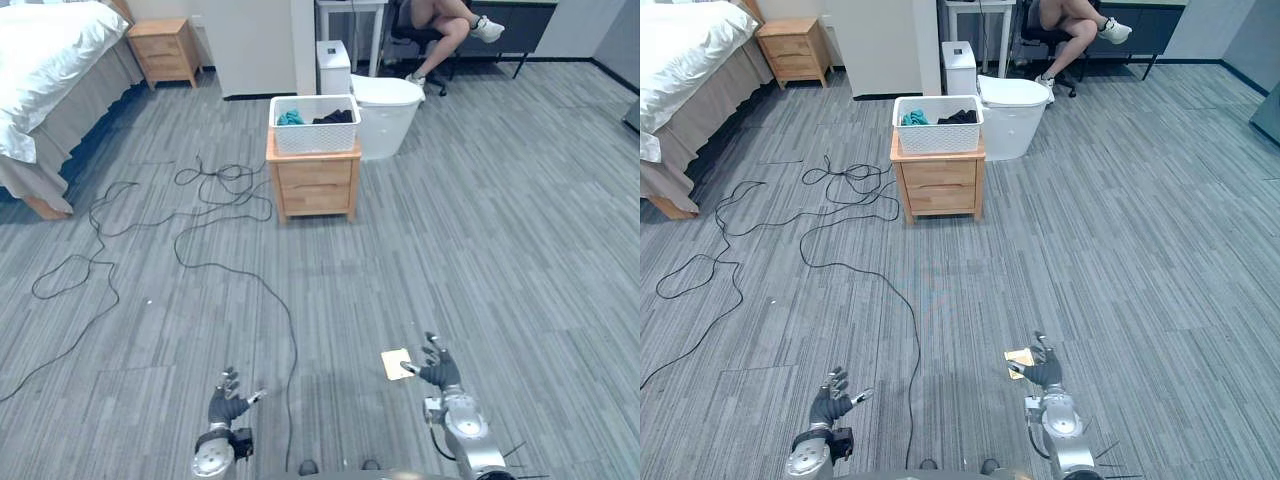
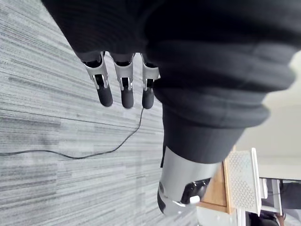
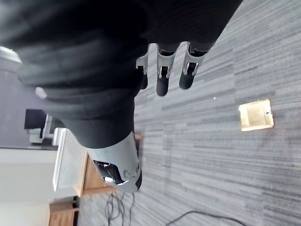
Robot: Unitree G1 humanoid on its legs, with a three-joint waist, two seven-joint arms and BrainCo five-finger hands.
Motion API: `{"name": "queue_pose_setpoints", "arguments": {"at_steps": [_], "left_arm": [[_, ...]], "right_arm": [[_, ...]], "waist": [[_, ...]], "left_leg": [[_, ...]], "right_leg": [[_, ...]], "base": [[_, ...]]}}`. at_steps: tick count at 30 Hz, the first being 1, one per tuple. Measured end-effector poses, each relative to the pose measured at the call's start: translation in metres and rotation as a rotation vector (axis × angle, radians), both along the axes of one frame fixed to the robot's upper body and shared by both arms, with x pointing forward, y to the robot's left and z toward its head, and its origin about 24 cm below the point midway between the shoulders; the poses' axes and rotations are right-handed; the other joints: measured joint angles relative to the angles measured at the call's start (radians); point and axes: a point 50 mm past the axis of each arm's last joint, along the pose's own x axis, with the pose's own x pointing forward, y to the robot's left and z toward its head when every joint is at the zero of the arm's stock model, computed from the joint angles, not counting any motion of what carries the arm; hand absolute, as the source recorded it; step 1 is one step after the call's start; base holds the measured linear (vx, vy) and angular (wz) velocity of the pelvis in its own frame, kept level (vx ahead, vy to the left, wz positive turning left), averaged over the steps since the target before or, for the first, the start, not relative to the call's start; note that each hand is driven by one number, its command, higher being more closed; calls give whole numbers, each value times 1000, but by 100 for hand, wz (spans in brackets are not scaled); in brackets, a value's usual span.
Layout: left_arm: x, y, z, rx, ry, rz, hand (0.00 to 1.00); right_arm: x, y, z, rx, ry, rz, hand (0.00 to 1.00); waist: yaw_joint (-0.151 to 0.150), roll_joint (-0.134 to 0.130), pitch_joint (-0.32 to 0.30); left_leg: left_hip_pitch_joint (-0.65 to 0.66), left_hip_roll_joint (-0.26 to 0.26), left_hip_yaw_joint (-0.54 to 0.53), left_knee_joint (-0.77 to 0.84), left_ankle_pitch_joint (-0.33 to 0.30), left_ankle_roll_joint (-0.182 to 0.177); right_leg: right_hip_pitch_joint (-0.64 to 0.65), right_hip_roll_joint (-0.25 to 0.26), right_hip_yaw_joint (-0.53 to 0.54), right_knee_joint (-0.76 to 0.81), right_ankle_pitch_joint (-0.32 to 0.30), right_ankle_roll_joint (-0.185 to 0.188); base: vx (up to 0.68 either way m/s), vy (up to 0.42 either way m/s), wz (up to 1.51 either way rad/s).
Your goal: Pick up the laundry basket with both hands and put the clothes into the washing machine.
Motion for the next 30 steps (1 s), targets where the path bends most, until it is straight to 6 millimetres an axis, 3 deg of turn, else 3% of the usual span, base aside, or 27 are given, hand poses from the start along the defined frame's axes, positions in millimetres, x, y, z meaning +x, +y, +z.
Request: {"name": "queue_pose_setpoints", "arguments": {"at_steps": [7, 14, 26, 30], "left_arm": [[-28, 7, -13, -5, 112, 50, 0], [-37, 8, -18, -15, 154, 63, 0], [-32, -5, -19, -58, 133, 49, 0], [-26, -7, -14, -72, 91, 58, 0]], "right_arm": [[-38, -16, -26, 50, 159, -130, 0], [-54, -25, -35, 105, 215, -242, 0], [-49, -29, -32, 138, 187, -297, 0], [-33, -22, -28, 155, 151, -280, 0]], "waist": [[-11, -14, -8], [-15, -15, -10], [-14, -10, -11], [11, -4, -6]], "left_leg": [[4, 0, 0, -15, 4, -2], [11, -1, 7, -35, 8, 2], [-25, -1, 33, -34, -2, 6], [-107, 5, 93, 86, -82, 26]], "right_leg": [[-3, -1, 2, 2, 0, 0], [-2, 0, 4, -11, 0, 0], [-37, 3, 29, -27, -3, 5], [-105, 1, 91, 14, -9, 12]], "base": [[-64, -14, 1], [-20, -7, -2], [-2, -3, -5], [3, 27, -48]]}}
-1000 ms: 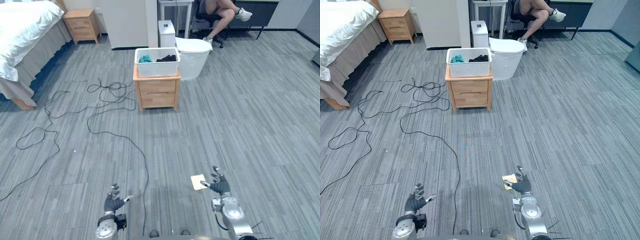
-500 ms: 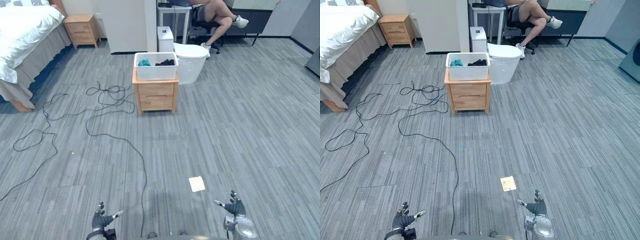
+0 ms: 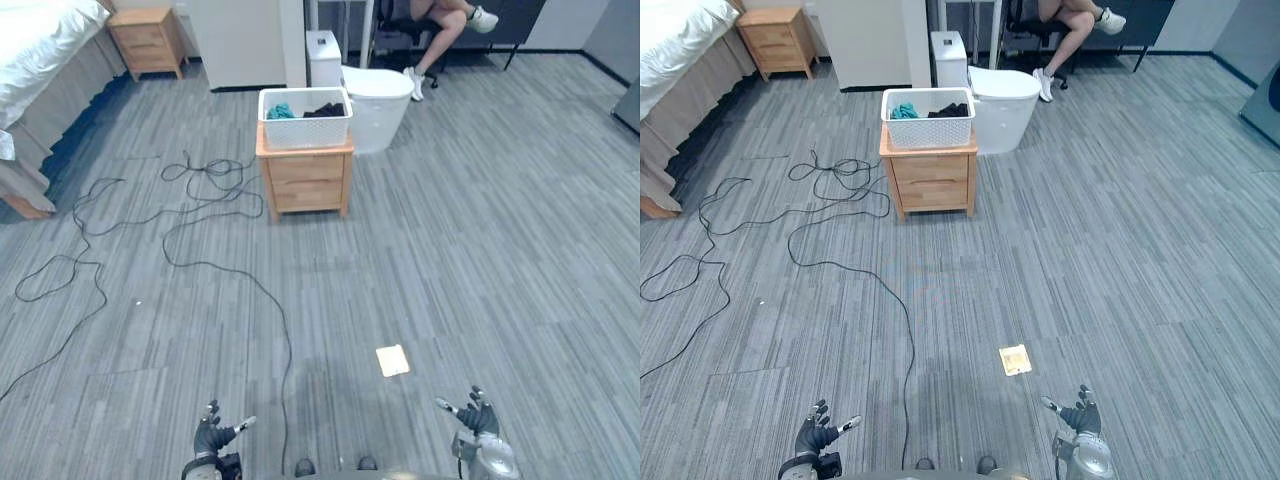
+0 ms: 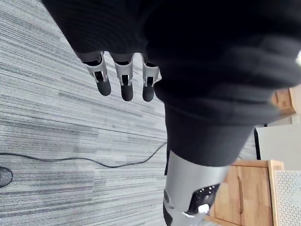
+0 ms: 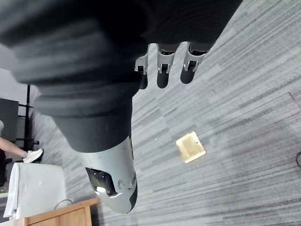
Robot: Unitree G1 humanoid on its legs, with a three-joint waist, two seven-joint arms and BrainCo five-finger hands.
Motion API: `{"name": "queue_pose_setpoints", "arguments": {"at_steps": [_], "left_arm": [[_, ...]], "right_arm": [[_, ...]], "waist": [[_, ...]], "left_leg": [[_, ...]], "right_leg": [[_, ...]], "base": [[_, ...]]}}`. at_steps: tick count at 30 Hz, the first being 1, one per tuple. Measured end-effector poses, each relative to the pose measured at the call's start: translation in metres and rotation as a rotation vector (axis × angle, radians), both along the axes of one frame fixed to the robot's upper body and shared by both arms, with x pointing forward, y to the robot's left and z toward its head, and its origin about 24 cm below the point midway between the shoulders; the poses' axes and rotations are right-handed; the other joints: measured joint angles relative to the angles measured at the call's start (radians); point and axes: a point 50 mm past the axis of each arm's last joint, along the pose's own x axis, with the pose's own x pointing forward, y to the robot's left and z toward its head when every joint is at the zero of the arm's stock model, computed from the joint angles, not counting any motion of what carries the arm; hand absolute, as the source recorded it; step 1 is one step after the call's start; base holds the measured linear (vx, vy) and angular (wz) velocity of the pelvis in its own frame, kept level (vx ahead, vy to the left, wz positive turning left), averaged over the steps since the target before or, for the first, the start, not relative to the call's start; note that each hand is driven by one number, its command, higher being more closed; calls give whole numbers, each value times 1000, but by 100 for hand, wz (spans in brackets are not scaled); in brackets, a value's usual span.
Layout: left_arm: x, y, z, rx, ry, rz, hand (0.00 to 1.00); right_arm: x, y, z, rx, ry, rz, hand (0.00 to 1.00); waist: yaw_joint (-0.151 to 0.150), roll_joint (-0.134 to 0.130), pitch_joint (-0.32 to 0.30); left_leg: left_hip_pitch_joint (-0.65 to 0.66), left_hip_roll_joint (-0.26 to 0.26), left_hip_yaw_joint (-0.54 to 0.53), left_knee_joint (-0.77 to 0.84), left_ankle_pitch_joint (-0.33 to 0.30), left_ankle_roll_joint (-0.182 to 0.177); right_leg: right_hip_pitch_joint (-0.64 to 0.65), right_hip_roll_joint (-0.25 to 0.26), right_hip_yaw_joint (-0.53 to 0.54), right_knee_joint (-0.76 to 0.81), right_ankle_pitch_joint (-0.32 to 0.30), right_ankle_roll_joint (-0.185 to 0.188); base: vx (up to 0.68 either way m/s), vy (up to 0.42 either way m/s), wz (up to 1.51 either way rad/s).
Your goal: Pick up the laundry basket with both hands and put the clothes into the washing machine.
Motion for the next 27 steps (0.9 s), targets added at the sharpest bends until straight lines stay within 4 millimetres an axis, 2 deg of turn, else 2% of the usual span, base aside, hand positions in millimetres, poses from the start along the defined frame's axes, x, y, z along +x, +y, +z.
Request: {"name": "queue_pose_setpoints", "arguments": {"at_steps": [2, 3, 4, 5, 6, 8, 9, 10, 12, 14, 15, 17, 18, 19, 20, 21, 22, 23, 24, 26, 27], "left_arm": [[3, 0, 3, -8, -22, 10, 0], [6, -1, 5, -8, -39, 5, 0], [8, -1, 6, -6, -46, 2, 0], [10, -2, 6, -7, -50, -6, 0], [12, -3, 7, -6, -52, -22, 0], [15, -3, 8, 5, -54, -52, 0], [14, -2, 8, 9, -52, -53, 0], [16, -1, 9, 11, -56, -54, 0], [25, -2, 11, 13, -78, -60, 0], [36, -6, 15, 8, -106, -79, 0], [37, -7, 15, 12, -106, -90, 0], [32, -5, 13, 17, -90, -89, 0], [28, -11, 9, -1, -74, -85, 0], [27, -12, 8, -8, -70, -86, 0], [24, -15, 7, -18, -63, -78, 0], [23, -16, 6, -25, -60, -70, 0], [20, -19, 4, -39, -56, -52, 0], [19, -17, 4, -39, -54, -36, 0], [24, -17, 6, -38, -71, -34, 0], [27, -18, 9, -41, -92, -36, 0], [30, -19, 10, -41, -105, -39, 0]], "right_arm": [[9, 2, 3, 0, -22, 9, 0], [13, 3, 5, -1, -32, 17, 0], [13, 4, 5, -1, -33, 23, 0], [13, 6, 5, 0, -30, 35, 0], [14, 9, 5, 1, -32, 53, 0], [16, 14, 7, 1, -47, 83, 0], [19, 15, 9, -4, -58, 95, 0], [21, 15, 11, -8, -68, 102, 0], [27, 13, 16, -19, -96, 107, 0], [30, 10, 19, -33, -106, 112, 0], [27, 9, 19, -39, -102, 116, 0], [22, 12, 16, -40, -87, 136, 0], [16, 12, 14, -40, -72, 137, 0], [15, 12, 13, -42, -70, 140, 0], [18, 14, 15, -49, -81, 156, 0], [19, 14, 16, -51, -82, 163, 0], [21, 16, 16, -53, -83, 176, 0], [22, 21, 16, -44, -88, 182, 0], [24, 28, 17, -25, -105, 179, 0], [27, 32, 21, -16, -132, 176, 0], [29, 32, 23, -18, -149, 178, 0]], "waist": [[10, 9, 6], [11, 14, 11], [12, 12, 13], [17, 13, 21], [17, 16, 39], [13, 15, 63], [5, 18, 71], [-5, 11, 76], [-21, 22, 101], [-32, 28, 126], [-33, 28, 130], [-35, 3, 119], [-42, 10, 107], [-41, 21, 104], [-41, 36, 112], [-38, 46, 118], [-23, 69, 126], [-19, 66, 130], [-3, 38, 147], [5, 15, 150], [21, 6, 146]], "left_leg": [[-30, 5, 30, 63, -49, 8], [-44, 3, 40, 103, -89, 17], [-45, 0, 45, 120, -106, 17], [-42, -6, 50, 142, -130, 31], [-15, -8, 46, 152, -156, 39], [30, -14, 38, 156, -167, 63], [51, -14, 23, 155, -182, 64], [71, -10, 8, 153, -187, 66], [105, 9, -30, 140, -201, 60], [166, 39, -74, 99, -211, 39], [198, 40, -94, 89, -227, 7], [237, 37, -108, 99, -255, -43], [232, 62, -132, 193, -272, -72], [206, 72, -132, 269, -264, -90], [114, 100, -109, 486, -209, -182], [51, 124, -98, 621, -149, -221], [-51, 182, -87, 877, -55, -243], [-112, 218, -62, 1024, -75, -212], [-190, 239, -13, 1126, -111, -151], [-274, 238, 29, 1104, -140, -105], [-357, 232, 54, 1016, -153, -84]], "right_leg": [[-45, -2, 27, 73, -40, 13], [-90, -9, 36, 177, -96, 30], [-114, -16, 40, 240, -127, 43], [-166, -29, 31, 379, -168, 71], [-223, -42, 0, 539, -176, 80], [-297, -67, -54, 701, -224, 72], [-327, -75, -90, 711, -249, 62], [-345, -72, -102, 693, -254, 54], [-398, -55, -124, 618, -247, 47], [-448, -32, -146, 465, -180, 42], [-462, -23, -140, 375, -117, 33], [-478, -25, -124, 355, -49, -17], [-480, -22, -135, 447, -5, -74], [-472, -18, -147, 458, -35, -78], [-438, 0, -150, 458, -81, -92], [-407, 16, -151, 441, -92, -103], [-321, 57, -156, 391, -105, -120], [-248, 79, -154, 353, -114, -133], [-120, 84, -141, 286, -128, -153], [-11, 81, -126, 196, -130, -155], [52, 80, -116, 130, -134, -148]], "base": [[47, 57, -47], [52, 78, -25], [52, 102, -23], [69, 95, -16], [120, 94, -8], [233, 83, 7], [347, 71, 26], [330, 38, 39], [392, -9, 65], [506, -55, 75], [529, -85, 59], [588, -153, 56], [631, -205, 49], [772, -254, 44], [517, -179, 11], [669, -235, -5], [676, -213, -20], [802, -219, -20], [752, -176, -4], [576, -114, -3], [438, -46, -18]]}}
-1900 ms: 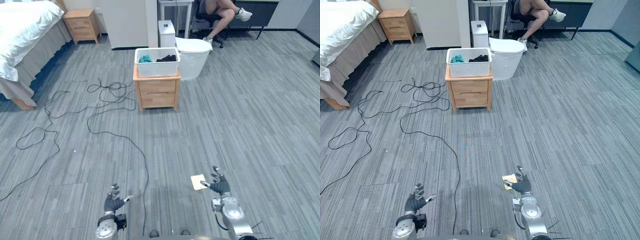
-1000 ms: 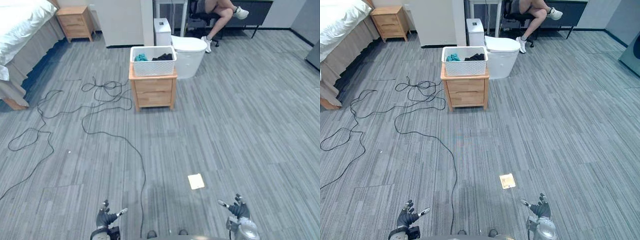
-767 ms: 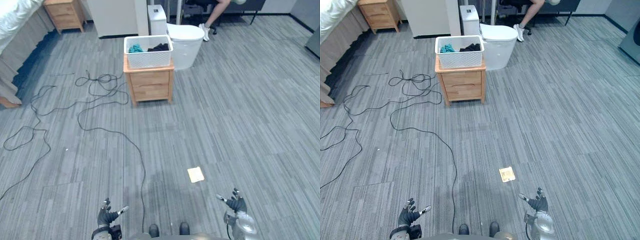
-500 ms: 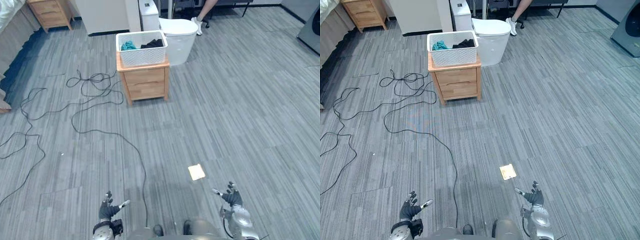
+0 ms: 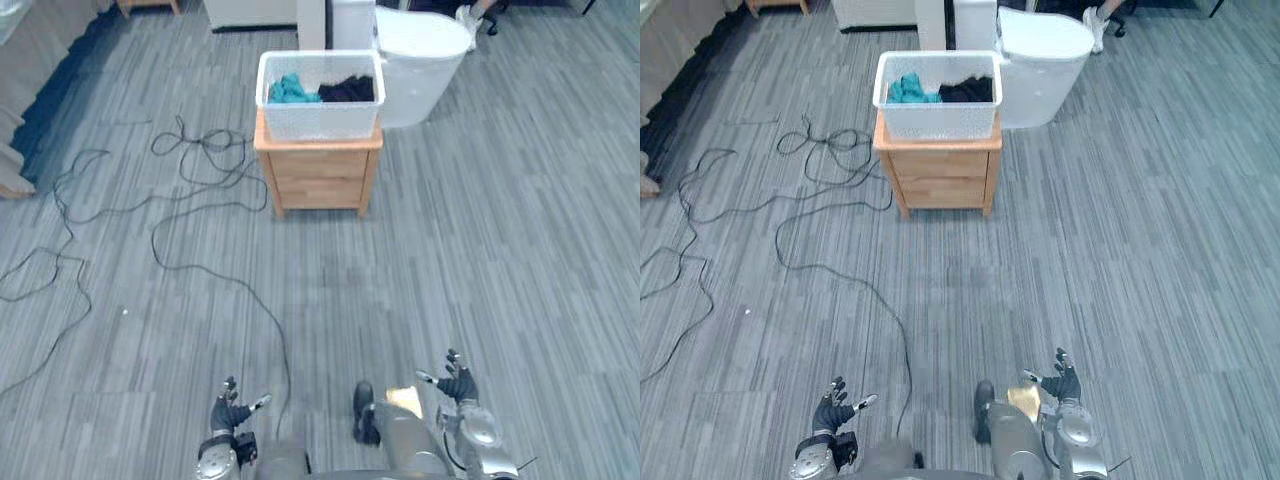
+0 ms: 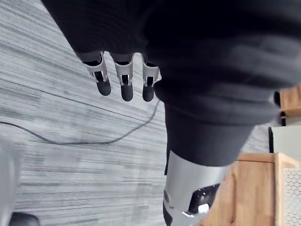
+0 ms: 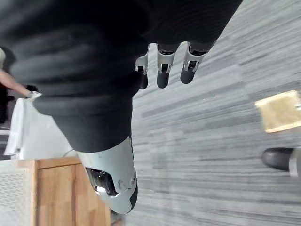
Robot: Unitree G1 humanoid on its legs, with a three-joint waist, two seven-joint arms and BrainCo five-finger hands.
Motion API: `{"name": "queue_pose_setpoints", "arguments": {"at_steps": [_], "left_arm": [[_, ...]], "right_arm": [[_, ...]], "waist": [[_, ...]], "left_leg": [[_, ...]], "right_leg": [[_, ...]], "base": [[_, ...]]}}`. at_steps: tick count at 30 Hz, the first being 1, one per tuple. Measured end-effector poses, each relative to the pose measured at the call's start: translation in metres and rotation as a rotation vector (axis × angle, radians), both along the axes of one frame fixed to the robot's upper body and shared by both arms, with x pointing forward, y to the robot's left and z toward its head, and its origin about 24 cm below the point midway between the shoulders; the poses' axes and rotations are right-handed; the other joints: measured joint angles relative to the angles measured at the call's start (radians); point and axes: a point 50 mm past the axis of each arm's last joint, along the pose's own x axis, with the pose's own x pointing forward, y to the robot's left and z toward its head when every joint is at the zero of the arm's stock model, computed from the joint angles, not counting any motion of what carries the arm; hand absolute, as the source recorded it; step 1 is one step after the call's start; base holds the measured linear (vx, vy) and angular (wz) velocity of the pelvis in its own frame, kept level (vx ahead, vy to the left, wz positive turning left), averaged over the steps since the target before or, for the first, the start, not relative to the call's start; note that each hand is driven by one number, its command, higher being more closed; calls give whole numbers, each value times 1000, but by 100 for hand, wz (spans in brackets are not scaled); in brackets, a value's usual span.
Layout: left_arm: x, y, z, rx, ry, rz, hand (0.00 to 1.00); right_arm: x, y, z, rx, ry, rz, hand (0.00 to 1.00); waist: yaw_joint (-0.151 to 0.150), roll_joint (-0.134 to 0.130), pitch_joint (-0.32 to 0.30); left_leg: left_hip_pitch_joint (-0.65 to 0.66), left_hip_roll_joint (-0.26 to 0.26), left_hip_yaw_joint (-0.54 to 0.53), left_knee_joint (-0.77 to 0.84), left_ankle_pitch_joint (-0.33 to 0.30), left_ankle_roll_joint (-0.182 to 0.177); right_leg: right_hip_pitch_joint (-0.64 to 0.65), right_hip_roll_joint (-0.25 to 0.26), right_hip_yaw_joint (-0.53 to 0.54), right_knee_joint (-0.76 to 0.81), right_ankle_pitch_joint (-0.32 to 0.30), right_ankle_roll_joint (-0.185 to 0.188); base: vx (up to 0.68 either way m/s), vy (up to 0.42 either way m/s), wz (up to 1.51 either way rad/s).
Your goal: Pick up the laundry basket with both hands and put the clothes into the washing machine.
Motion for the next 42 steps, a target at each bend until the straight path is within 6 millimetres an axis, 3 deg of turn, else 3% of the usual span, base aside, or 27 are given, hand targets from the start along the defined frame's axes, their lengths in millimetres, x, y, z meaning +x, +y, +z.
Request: {"name": "queue_pose_setpoints", "arguments": {"at_steps": [1, 2, 3, 5, 6, 7, 8, 10, 11, 12, 14, 16, 18, 19, 20, 21, 22, 25, 27, 29, 32, 34, 35, 36, 38, 40, 42], "left_arm": [[1, 0, 1, 1, -6, -2, 0], [3, -1, 1, 0, -11, -3, 0], [4, -1, 2, -1, -18, 0, 0], [6, -3, 3, -3, -21, -4, 0], [-2, -1, -1, 1, 8, -1, 0], [-3, 1, -2, 5, 15, -2, 0], [-3, 2, -2, 8, 19, -1, 0], [-5, 7, -3, 23, 30, -6, 0], [-5, 11, -3, 38, 35, -13, 0], [-8, 10, -5, 37, 57, -24, 0], [-11, 9, -8, 40, 81, -37, 0], [-10, 9, -7, 39, 76, -41, 0], [-10, 9, -7, 39, 72, -41, 0], [-11, 9, -8, 39, 77, -40, 0], [-11, 10, -8, 41, 79, -41, 0], [-12, 11, -8, 45, 83, -42, 0], [-15, 11, -9, 46, 95, -44, 0], [-15, -2, -13, 17, 101, -47, 0], [-16, -14, -14, -23, 99, -23, 0], [-15, -14, -14, -27, 94, -15, 0], [-15, -13, -14, -25, 92, -12, 0], [-17, -13, -15, -25, 101, -12, 0], [-18, -15, -16, -30, 104, -10, 0], [-21, -10, -17, -18, 121, -8, 0], [-26, -4, -18, -4, 137, -5, 0], [-30, -1, -19, 4, 145, -1, 0], [-33, 5, -17, 16, 141, 13, 0]], "right_arm": [[2, 0, 1, -2, -7, 2, 0], [9, 0, 5, -2, -23, 1, 0], [8, -3, 5, 0, -23, -16, 0], [3, -8, 0, -9, 5, -30, 0], [-3, -8, -4, -11, 29, -38, 0], [-4, -7, -5, -7, 35, -41, 0], [-12, -5, -9, 0, 57, -46, 0], [-14, -1, -13, 11, 76, -45, 0], [-18, 3, -16, 19, 94, -41, 0], [-19, 6, -18, 20, 104, -28, 0], [-20, 9, -19, 11, 111, 2, 0], [-18, 13, -18, 3, 108, 41, 0], [-15, 15, -17, -3, 101, 66, 0], [-13, 15, -16, -4, 96, 68, 0], [-11, 15, -15, -6, 90, 67, 0], [-16, 12, -17, -8, 104, 54, 0], [-25, 10, -21, -8, 129, 47, 0], [-35, 5, -23, -14, 149, 31, 0], [-34, 4, -18, -16, 119, 25, 0], [-32, 5, -18, 3, 109, -4, 0], [-31, -1, -16, 2, 100, -45, 0], [-32, -8, -16, -13, 102, -78, 0], [-35, -15, -16, -34, 110, -87, 0], [-39, -15, -19, -30, 131, -97, 0], [-44, -12, -20, -22, 131, -104, 0], [-46, -14, -18, -36, 128, -110, 0], [-33, -17, -5, -63, 55, -114, 0]], "waist": [[6, -4, 2], [9, -7, 13], [20, -13, 17], [39, -2, 10], [40, -1, -2], [39, -15, -16], [29, -39, -33], [27, -69, -41], [17, -95, -35], [-1, -97, -35], [-1, -77, -25], [-5, -58, -18], [-16, -47, -13], [-26, -48, -14], [-33, -52, -16], [-36, -62, -22], [-35, -85, -34], [-36, -44, -44], [-27, 8, -46], [-22, 6, -49], [-13, 1, -52], [-7, 13, -59], [-8, 37, -67], [2, 18, -73], [-3, -4, -87], [-1, -11, -96], [-2, -9, -98]], "left_leg": [[-35, -11, 2, -72, 0, 0], [-85, -44, -19, -262, 2, -2], [-98, -90, -55, -515, 32, -25], [-86, -115, -108, -786, 97, -43], [-93, -121, -118, -759, 187, -26], [-96, -132, -112, -734, 213, -18], [-95, -159, -99, -693, 220, -4], [-50, -181, -72, -661, 182, 58], [9, -211, -52, -643, 135, 98], [75, -221, -45, -622, 84, 121], [210, -218, -39, -645, 27, 132], [333, -214, -37, -724, 16, 133], [414, -198, -38, -783, 17, 132], [440, -189, -41, -802, 15, 129], [458, -185, -42, -810, 7, 116], [485, -190, -46, -819, -22, 71], [508, -203, -73, -810, -57, 45], [452, -157, -115, -608, -62, 16], [307, -61, -84, -273, -27, -72], [280, -10, -39, -241, -39, -51], [255, 1, -31, -438, -48, -36], [262, -15, -73, -657, -20, -60], [257, -15, -103, -774, 105, -59], [275, -32, -91, -783, 102, -57], [303, -62, -87, -835, 116, -38], [331, -87, -68, -877, 125, -24], [345, -110, -53, -913, 138, -8]], "right_leg": [[23, -3, 4, -22, -8, 9], [66, -9, 7, -50, -15, 17], [107, -25, 17, -76, -31, 30], [162, -32, 53, -95, -83, 67], [196, -45, 61, -70, -142, 86], [190, -64, 71, -32, -174, 88], [145, -102, 85, 111, -210, 96], [14, -157, 97, 461, -191, 141], [-72, -210, 111, 712, -77, 204], [-132, -240, 107, 902, -50, 206], [-201, -248, 76, 1037, -86, 152], [-267, -241, 18, 987, -122, 141], [-330, -207, -33, 791, -144, 150], [-356, -180, -38, 601, -135, 159], [-355, -155, -28, 429, -100, 170], [-349, -134, -7, 248, 13, 153], [-348, -133, 29, 217, 177, 109], [-307, -134, -29, 260, 88, 110], [-223, -89, -60, 208, 56, 79], [-151, -79, -72, 156, 54, 76], [-89, -89, -61, 98, 55, 76], [-90, -99, -48, 92, 52, 95], [-89, -84, -42, 80, 52, 115], [-79, -98, -25, 60, 61, 145], [-60, -127, -22, 32, 65, 158], [-52, -143, -8, 19, 68, 171], [-53, -161, 6, -4, 82, 192]], "base": [[536, -14, -19], [524, 48, -19], [522, 77, -23], [573, 178, -50], [659, 272, -49], [482, 207, -30], [805, 296, -29], [749, 231, -27], [621, 162, -6], [619, 165, -7], [586, 149, -18], [588, 98, -6], [497, 10, 11], [382, -22, 32], [576, -38, 51], [474, -70, 66], [484, -101, 63], [489, -156, 51], [504, -198, 25], [371, -93, 8], [258, -7, -5], [155, 116, -19], [156, 200, -22], [160, 199, -19], [112, 140, 2], [65, 108, -6], [43, 101, -18]]}}
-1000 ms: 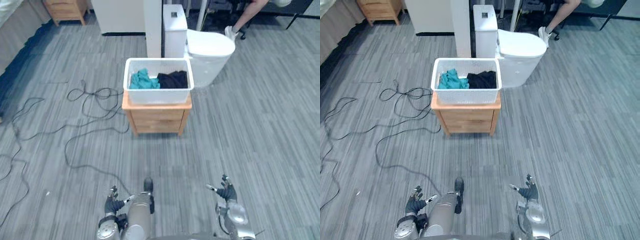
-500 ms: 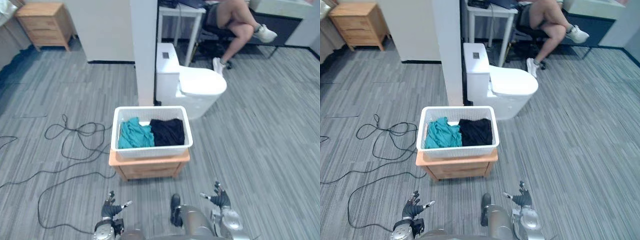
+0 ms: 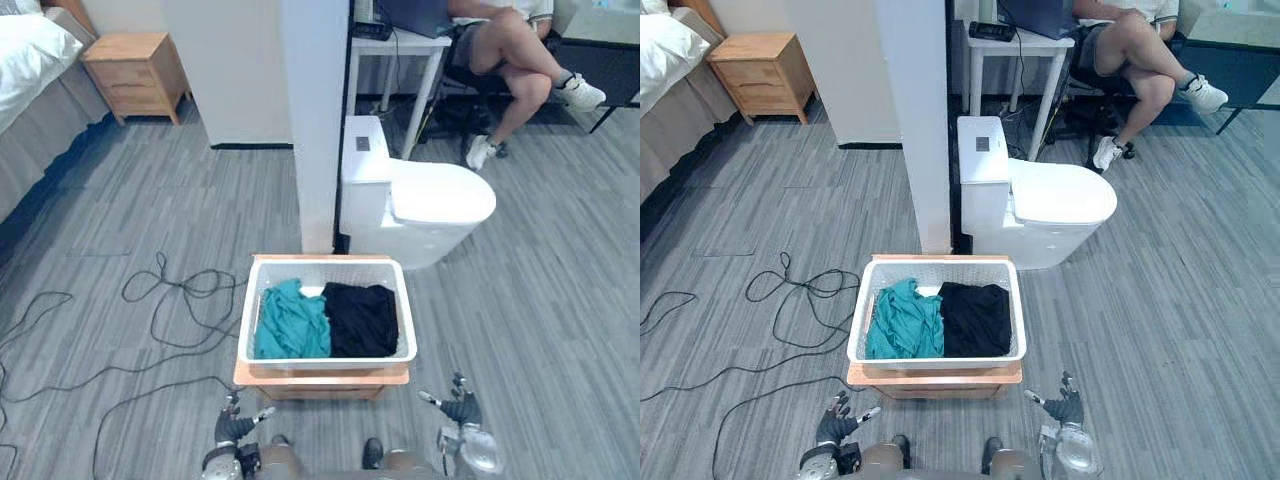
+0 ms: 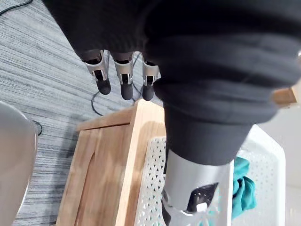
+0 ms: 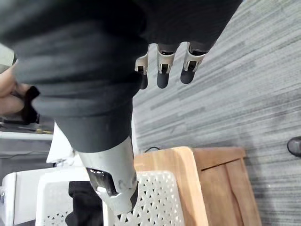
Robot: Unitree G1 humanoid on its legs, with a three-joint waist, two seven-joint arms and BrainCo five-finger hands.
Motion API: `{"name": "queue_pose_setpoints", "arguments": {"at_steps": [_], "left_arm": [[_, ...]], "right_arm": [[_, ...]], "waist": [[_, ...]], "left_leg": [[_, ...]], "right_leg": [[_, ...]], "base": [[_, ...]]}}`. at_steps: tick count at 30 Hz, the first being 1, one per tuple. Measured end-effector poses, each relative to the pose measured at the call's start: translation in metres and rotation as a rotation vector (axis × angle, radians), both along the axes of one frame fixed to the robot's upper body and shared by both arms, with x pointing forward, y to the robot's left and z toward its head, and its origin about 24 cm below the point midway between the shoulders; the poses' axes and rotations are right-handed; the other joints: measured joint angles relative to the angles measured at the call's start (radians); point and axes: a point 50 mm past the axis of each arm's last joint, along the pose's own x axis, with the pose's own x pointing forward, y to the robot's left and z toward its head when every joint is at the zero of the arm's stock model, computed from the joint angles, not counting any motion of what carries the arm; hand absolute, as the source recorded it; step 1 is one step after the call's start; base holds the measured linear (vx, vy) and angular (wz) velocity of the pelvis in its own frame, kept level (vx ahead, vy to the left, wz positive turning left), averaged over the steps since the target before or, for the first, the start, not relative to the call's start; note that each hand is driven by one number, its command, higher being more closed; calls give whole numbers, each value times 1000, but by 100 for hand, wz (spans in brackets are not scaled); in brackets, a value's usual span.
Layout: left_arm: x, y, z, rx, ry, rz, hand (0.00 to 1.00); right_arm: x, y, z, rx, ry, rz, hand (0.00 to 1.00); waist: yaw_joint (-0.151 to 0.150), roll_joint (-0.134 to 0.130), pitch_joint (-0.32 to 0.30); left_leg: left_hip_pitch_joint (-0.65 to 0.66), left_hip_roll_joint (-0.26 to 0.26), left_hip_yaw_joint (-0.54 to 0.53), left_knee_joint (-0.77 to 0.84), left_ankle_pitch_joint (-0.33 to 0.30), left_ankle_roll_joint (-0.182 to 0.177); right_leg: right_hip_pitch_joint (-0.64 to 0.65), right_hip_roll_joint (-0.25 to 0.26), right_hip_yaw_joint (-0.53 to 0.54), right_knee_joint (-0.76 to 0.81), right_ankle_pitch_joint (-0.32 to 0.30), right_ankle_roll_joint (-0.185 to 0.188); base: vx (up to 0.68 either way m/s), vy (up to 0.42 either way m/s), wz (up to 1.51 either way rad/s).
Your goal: Pick up the laundry basket with both hands and put the clothes into the washing machine.
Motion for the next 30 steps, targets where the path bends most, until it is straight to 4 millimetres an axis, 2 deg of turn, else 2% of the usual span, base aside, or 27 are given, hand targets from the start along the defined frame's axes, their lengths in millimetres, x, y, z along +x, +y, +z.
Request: {"name": "queue_pose_setpoints", "arguments": {"at_steps": [4, 8, 10, 13, 15, 16, 18, 19, 20, 22, 25, 29, 30], "left_arm": [[8, 21, 17, 54, -93, 44, 0], [26, 41, 37, 123, -201, 72, 0], [35, 44, 46, 143, -250, 70, 0], [60, 42, 57, 159, -314, 40, 0], [91, 31, 70, 169, -388, -17, 0], [101, 26, 75, 167, -415, -34, 0], [143, 11, 98, 172, -515, -90, 0], [153, 9, 104, 175, -536, -94, 0], [171, 9, 115, 196, -564, -101, 0], [200, 11, 134, 235, -587, -100, 0], [226, 8, 154, 261, -599, -103, 0], [242, -4, 160, 270, -560, -135, 0], [244, -7, 161, 274, -563, -125, 100]], "right_arm": [[20, -8, 24, -56, -124, -10, 0], [37, -11, 37, -97, -184, 25, 0], [48, -12, 44, -127, -210, 66, 0], [73, -6, 58, -161, -265, 141, 0], [104, 1, 73, -190, -314, 200, 0], [112, 3, 77, -198, -327, 205, 0], [148, 9, 96, -210, -363, 213, 0], [157, 12, 102, -213, -375, 213, 0], [175, 16, 116, -216, -403, 217, 0], [201, 21, 140, -222, -427, 195, 0], [226, 16, 165, -210, -418, 120, 0], [239, 15, 178, -170, -371, 59, 0], [241, 15, 181, -168, -373, 56, 100]], "waist": [[2, -2, -2], [2, -2, -3], [2, 0, -3], [2, 5, 1], [2, 19, 24], [2, 23, 36], [4, 33, 98], [4, 33, 120], [3, 30, 165], [2, 20, 214], [1, 20, 285], [-1, 20, 293], [-1, 21, 293]], "left_leg": [[18, -25, 19, -32, 5, 6], [34, -28, 29, -58, 9, 12], [36, -28, 31, -64, 10, 13], [30, -30, 39, -67, 12, 16], [-2, -33, 48, -63, 21, 24], [-16, -34, 50, -59, 24, 27], [-96, -32, 56, -13, 28, 33], [-111, -31, 59, 0, 28, 33], [-150, -26, 64, 32, 28, 34], [-231, -20, 69, 77, 28, 34], [-281, -11, 77, 119, 28, 36], [-343, -4, 74, 149, 30, 39], [-352, -4, 74, 153, 31, 40]], "right_leg": [[0, -13, 23, -23, 11, 16], [4, -12, 27, -43, 18, 18], [8, -11, 27, -58, 26, 16], [8, -9, 31, -84, 44, 16], [-26, -10, 44, -84, 62, 7], [-40, -12, 47, -82, 68, 7], [-111, -15, 65, -51, 85, -2], [-129, -15, 71, -38, 86, -1], [-171, -15, 79, -9, 88, -3], [-252, -14, 96, 26, 97, 2], [-295, -10, 106, 37, 117, -1], [-343, -6, 110, 39, 134, -2], [-352, -5, 111, 39, 137, -2]], "base": [[22, 78, -14], [20, 18, -7], [22, 1, -6], [0, 8, -9], [-59, 27, -12], [-120, 39, -10], [-153, 32, -10], [-208, 19, -12], [-172, 8, -15], [-207, 3, -15], [-196, 4, -12], [-95, 1, -2], [-44, 1, -1]]}}
